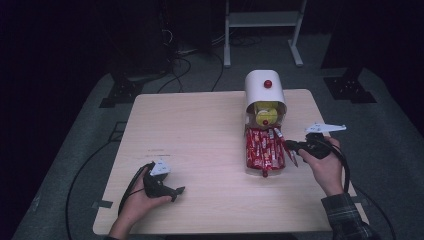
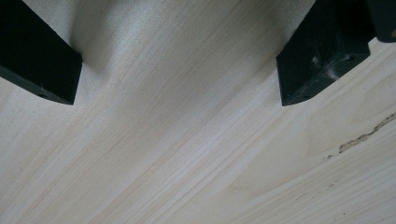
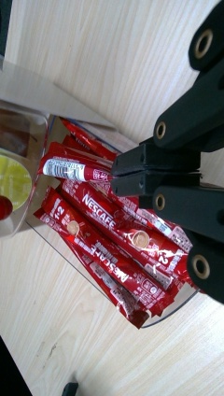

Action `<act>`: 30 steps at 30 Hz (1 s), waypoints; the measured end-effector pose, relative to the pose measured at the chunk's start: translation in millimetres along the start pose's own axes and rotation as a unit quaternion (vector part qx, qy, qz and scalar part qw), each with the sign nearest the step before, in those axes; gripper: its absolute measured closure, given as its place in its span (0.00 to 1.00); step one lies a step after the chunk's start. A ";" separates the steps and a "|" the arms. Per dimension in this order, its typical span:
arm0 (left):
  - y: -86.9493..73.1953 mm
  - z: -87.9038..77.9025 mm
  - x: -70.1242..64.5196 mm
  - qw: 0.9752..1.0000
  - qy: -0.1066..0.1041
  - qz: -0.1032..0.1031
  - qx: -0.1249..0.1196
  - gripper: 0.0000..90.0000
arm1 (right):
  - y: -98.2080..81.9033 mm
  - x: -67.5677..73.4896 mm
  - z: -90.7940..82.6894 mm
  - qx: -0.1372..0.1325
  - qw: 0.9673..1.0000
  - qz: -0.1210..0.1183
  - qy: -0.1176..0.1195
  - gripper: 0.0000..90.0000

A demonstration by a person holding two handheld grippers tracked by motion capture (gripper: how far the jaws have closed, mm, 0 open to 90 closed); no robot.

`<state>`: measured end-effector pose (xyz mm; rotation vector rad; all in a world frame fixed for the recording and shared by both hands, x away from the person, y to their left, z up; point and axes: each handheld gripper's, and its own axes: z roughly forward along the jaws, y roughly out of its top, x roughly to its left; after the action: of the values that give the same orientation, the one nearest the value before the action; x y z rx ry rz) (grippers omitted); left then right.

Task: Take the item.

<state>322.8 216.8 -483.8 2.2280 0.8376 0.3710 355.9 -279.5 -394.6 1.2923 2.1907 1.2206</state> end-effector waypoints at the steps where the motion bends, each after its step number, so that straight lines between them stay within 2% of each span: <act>1: 0.0 0.0 -0.1 1.000 0.000 -0.001 0.000 0.00 | -0.1 -0.7 -0.5 -0.002 1.000 0.002 0.000 0.98; 30: 0.0 -0.1 -0.2 1.000 -0.001 0.000 0.000 0.00 | -10.3 -24.0 -4.7 0.004 0.999 0.022 -0.038 0.98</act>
<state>322.6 216.7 -483.8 2.2279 0.8381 0.3689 360.2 -304.1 -403.5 1.3735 2.1266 1.1612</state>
